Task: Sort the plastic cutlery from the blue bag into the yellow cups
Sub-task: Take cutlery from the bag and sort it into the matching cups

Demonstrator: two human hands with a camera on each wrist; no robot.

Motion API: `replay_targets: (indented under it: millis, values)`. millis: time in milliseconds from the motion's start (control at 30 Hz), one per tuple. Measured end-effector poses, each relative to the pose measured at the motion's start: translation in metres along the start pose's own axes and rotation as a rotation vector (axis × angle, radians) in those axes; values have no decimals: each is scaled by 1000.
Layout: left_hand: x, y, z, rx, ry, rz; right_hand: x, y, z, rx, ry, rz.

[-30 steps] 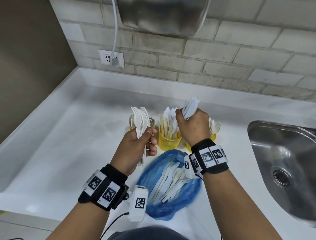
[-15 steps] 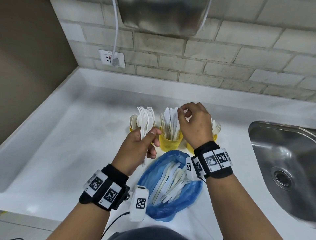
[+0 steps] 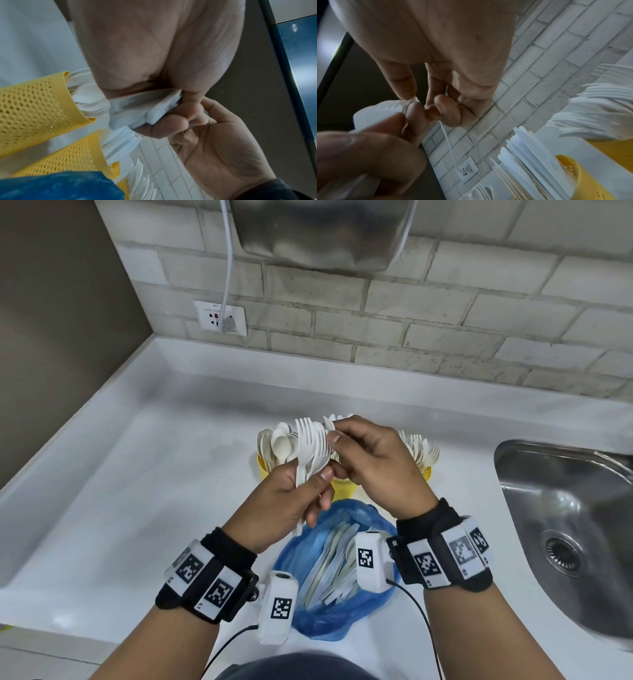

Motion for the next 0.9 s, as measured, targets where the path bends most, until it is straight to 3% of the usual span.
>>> replay_targets:
  millis: [133, 333, 500, 600, 700, 833, 900]
  values:
    - [0, 0, 1, -18, 33, -11, 3, 2, -2, 12, 5, 24]
    - [1, -1, -2, -1, 52, -20, 14, -1, -7, 40, -111, 187]
    - [3, 1, -5, 31, 74, 6, 46, 1, -24, 145, -559, 439]
    - [7, 0, -6, 42, 110, 63, 56, 4, -29, 145, -690, 507]
    - [7, -2, -4, 22, 100, 86, 42, 3, -22, 65, -593, 416]
    - [6, -4, 2, -12, 40, 111, 1, 10, -1, -91, -184, 241]
    - [6, -3, 4, -19, 4, 128, -14, 14, 9, -135, -122, 204]
Point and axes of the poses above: each hand's wrist, its own y-axis away from the middle knuckle, its own x-axis out of the back of the hand, z = x × y, the point moved 7 cm from there along -y, towards the middle knuckle, and after that the axes turned 3 degrees about y, right-handed, at the moved point
